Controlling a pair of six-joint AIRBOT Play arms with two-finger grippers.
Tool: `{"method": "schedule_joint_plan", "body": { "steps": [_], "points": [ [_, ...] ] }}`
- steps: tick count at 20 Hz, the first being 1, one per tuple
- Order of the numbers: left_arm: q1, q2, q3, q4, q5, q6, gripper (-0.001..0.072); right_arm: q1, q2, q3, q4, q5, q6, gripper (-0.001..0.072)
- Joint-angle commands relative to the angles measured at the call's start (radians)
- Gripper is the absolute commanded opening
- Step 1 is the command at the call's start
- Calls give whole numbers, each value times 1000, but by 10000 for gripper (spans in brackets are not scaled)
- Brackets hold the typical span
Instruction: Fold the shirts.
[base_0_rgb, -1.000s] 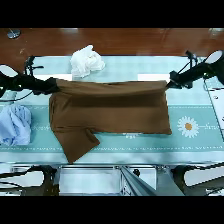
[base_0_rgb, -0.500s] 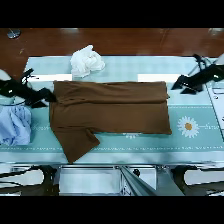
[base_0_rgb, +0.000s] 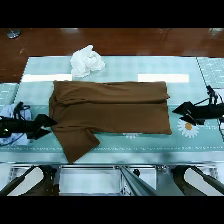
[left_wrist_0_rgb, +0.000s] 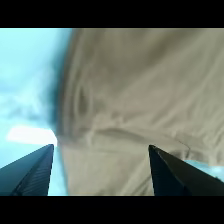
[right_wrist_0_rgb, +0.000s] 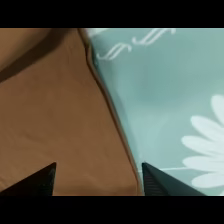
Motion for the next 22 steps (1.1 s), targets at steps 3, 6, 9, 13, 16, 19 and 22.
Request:
{"method": "schedule_joint_plan", "body": {
  "steps": [3,6,9,13,16,19,22],
  "points": [
    [-85,42,-160,-87,84,-22,704,-7,63,-119,69,-23,-48,616],
    [-196,42,-188,-179,147,15,688,-9,63,-119,69,-20,-47,616],
    [-227,43,-176,-190,95,113,26,-66,63,-115,-6,15,-3,616],
    [-223,50,-165,-198,65,134,26,-42,63,-144,-161,149,97,616],
    [-223,50,-165,-198,68,136,26,38,54,-175,-156,133,108,616],
    [-223,50,-165,-198,68,136,26,121,-6,-173,-65,43,118,616],
    [-223,50,-164,-198,69,136,26,160,-51,-137,26,-55,119,616]
  ]
}}
